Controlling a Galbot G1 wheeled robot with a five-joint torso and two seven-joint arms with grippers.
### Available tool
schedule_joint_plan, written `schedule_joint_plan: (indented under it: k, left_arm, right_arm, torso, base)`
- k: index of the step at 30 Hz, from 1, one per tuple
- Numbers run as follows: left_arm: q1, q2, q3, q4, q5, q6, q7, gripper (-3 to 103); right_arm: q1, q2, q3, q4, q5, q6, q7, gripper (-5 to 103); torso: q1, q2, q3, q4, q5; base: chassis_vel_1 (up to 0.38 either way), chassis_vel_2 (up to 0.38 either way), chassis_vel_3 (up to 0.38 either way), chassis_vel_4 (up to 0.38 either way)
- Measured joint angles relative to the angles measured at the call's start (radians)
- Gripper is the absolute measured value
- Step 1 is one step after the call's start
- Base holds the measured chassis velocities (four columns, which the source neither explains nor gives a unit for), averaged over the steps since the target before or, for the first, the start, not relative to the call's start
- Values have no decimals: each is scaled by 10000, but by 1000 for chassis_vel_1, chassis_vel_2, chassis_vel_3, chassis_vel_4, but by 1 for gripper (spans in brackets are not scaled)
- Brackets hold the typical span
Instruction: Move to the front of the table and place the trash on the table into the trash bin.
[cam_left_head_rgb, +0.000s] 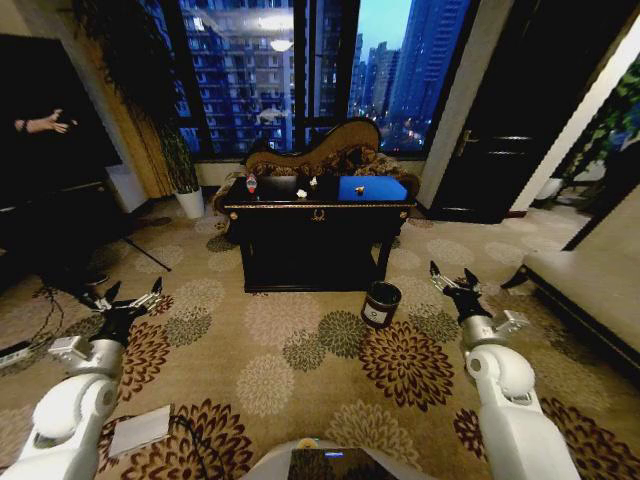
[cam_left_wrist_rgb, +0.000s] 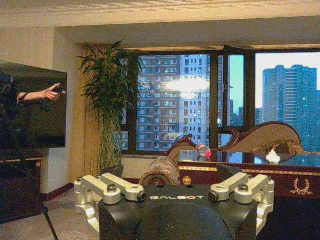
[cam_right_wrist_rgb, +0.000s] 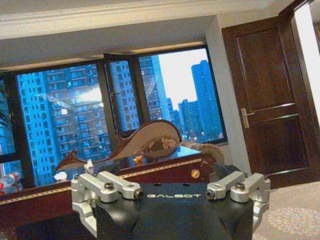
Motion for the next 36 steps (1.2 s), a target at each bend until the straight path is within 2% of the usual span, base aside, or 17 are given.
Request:
schedule_joint_plan:
  k: [14, 36]
  left_arm:
    - [-49, 38, 28, 52, 0, 0, 26, 100]
    - [45, 21, 33, 28, 10, -71, 90, 100]
  right_arm:
    - [32, -8, -33, -85, -15, 52, 0, 100]
    - [14, -12, -44, -150, -28, 101, 0, 100]
  torso:
    - [2, 0, 1, -1, -2]
    - [3, -1, 0, -1, -1]
  base:
    - [-146, 154, 152, -130]
    - [-231, 231, 239, -239]
